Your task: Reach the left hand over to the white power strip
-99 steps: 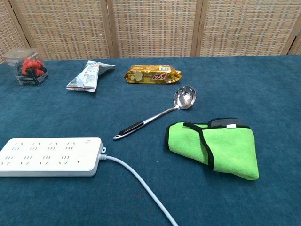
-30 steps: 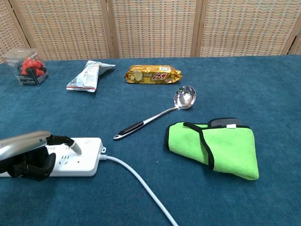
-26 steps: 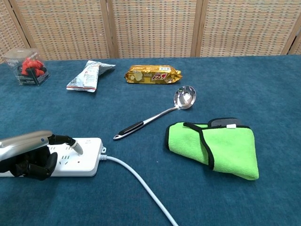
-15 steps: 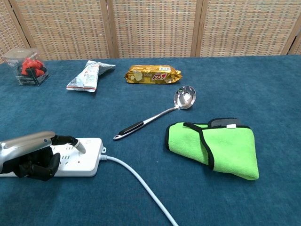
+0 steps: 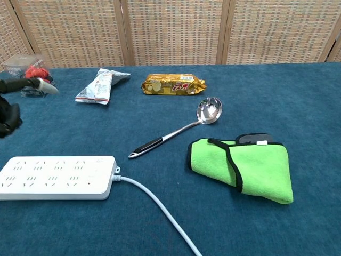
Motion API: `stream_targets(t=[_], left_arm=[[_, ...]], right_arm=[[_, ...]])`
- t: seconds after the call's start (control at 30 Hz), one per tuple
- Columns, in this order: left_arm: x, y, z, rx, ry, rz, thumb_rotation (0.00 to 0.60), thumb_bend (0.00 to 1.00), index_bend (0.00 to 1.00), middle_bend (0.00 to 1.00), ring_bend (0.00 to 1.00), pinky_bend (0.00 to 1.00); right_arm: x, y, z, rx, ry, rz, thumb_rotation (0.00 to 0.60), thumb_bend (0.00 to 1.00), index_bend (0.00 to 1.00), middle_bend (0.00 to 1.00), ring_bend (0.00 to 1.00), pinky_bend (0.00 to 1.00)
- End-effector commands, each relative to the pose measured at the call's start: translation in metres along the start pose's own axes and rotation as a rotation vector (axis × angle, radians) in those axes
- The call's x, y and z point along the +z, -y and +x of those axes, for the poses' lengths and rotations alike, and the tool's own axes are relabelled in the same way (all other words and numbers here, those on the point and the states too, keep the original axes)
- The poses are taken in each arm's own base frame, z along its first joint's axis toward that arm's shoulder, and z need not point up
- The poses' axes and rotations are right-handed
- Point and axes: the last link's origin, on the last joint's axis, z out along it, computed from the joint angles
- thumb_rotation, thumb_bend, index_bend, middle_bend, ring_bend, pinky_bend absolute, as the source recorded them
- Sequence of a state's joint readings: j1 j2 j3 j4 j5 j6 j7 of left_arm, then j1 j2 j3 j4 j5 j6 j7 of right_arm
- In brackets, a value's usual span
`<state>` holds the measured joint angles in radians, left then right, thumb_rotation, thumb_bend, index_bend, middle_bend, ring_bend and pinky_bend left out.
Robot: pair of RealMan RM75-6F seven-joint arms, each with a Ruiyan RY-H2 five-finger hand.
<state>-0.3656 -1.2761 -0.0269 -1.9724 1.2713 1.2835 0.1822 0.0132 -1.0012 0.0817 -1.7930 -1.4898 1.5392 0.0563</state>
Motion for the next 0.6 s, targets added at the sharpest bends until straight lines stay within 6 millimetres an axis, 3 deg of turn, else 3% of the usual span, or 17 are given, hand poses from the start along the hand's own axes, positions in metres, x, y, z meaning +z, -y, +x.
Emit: stream_targets(t=[0.03, 0.13, 0.3, 0.6], left_arm=[[-0.023, 0.038, 0.04, 0.177, -0.093, 0.061, 0.6, 0.0, 0.0, 0.0, 0.0, 0.0], [-0.041, 0.064, 0.062, 0.298, -0.162, 0.133, 0.6, 0.0, 0.0, 0.0, 0.0, 0.0], [-0.069, 0.089, 0.079, 0.335, -0.236, 0.202, 0.6, 0.0, 0.0, 0.0, 0.0, 0.0], [-0.086, 0.101, 0.091, 0.335, -0.255, 0.209, 0.6, 0.0, 0.0, 0.0, 0.0, 0.0]], right_arm=[[0.0, 0.0, 0.0, 0.0, -0.002, 0.001, 0.6, 0.0, 0.0, 0.0, 0.0, 0.0], [0.0, 0.0, 0.0, -0.001, -0.002, 0.0, 0.6, 0.0, 0.0, 0.0, 0.0, 0.0], [-0.001, 0.002, -0.001, -0.007, -0.004, 0.002, 0.6, 0.0, 0.0, 0.0, 0.0, 0.0], [-0.001, 0.003, -0.002, -0.017, -0.008, -0.002, 0.6, 0.0, 0.0, 0.0, 0.0, 0.0]])
